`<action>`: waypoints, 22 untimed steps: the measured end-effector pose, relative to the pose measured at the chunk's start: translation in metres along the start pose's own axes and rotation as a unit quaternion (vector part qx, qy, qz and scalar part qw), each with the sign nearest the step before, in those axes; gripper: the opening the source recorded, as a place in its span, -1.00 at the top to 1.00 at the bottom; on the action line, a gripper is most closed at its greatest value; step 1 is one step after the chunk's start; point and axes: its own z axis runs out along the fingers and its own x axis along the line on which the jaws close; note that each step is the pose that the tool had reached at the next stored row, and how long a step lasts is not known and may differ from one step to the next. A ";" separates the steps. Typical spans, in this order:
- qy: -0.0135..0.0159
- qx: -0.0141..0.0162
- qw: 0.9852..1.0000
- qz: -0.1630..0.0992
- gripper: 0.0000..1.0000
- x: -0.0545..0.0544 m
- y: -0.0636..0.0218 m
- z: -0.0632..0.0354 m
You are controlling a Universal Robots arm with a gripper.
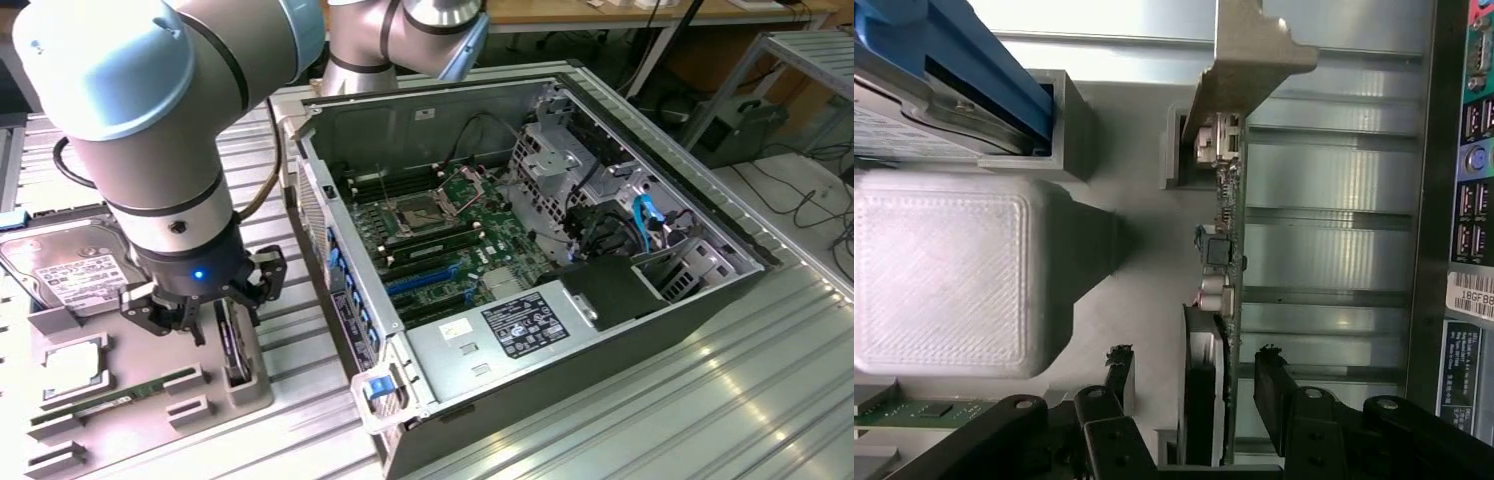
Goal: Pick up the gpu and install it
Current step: 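Pick up the gpu and move the gpu toward the slot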
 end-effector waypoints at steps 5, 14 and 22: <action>0.000 0.000 1.000 0.007 -0.03 -0.002 0.0000 0.0001; 0.000 0.000 1.000 0.018 0.15 -0.002 0.0000 0.0003; 0.000 0.000 1.000 0.027 0.32 -0.001 0.0001 0.0006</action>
